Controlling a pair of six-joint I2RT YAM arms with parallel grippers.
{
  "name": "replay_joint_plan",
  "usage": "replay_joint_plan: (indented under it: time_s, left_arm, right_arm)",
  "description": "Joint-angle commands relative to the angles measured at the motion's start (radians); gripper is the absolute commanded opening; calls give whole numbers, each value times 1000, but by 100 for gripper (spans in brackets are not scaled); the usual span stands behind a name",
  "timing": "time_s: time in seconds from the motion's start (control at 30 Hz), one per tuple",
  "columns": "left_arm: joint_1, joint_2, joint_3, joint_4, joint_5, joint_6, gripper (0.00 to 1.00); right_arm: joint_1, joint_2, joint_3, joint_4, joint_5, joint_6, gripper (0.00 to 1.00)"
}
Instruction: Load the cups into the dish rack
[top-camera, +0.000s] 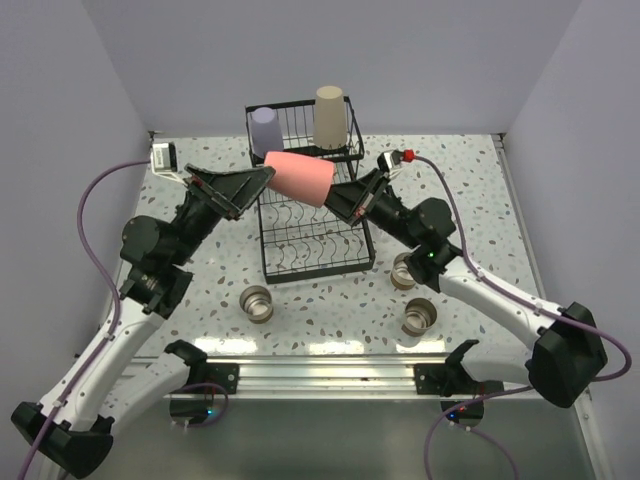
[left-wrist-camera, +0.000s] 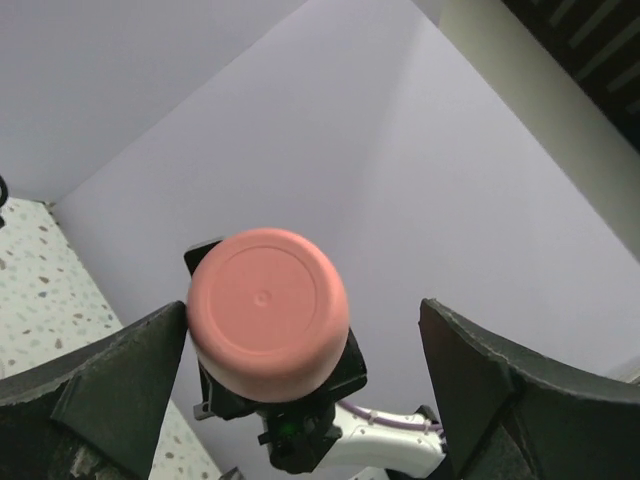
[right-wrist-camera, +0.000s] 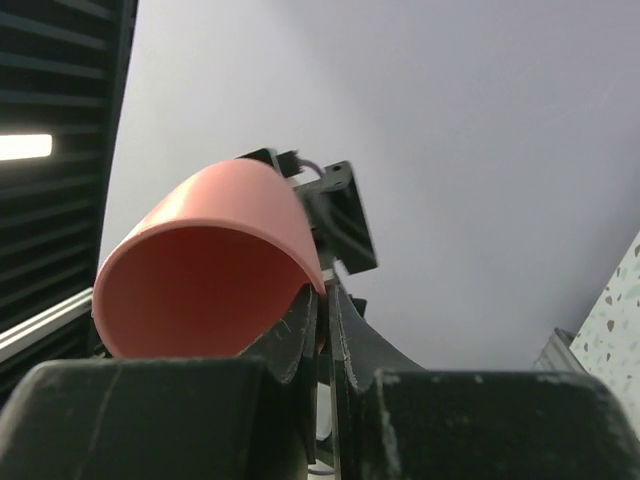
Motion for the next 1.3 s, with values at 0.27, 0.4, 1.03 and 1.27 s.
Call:
replay_joint_plan:
  time_s: [0.27, 0.4, 1.03, 1.27]
  left_arm:
    - [-16, 21, 11, 40, 44, 67, 100]
    - [-15, 46, 18, 47, 28, 87, 100]
    - [-16, 64, 107, -94, -48, 173, 91]
    - [-15, 54, 107, -117, -53, 177, 92]
  right_arm:
    - [14, 130, 132, 76, -38, 31, 0]
    - [21, 144, 153, 59, -60, 13, 0]
    - [18, 152, 63, 120, 8, 94, 0]
    - [18, 178, 58, 162, 36, 134, 0]
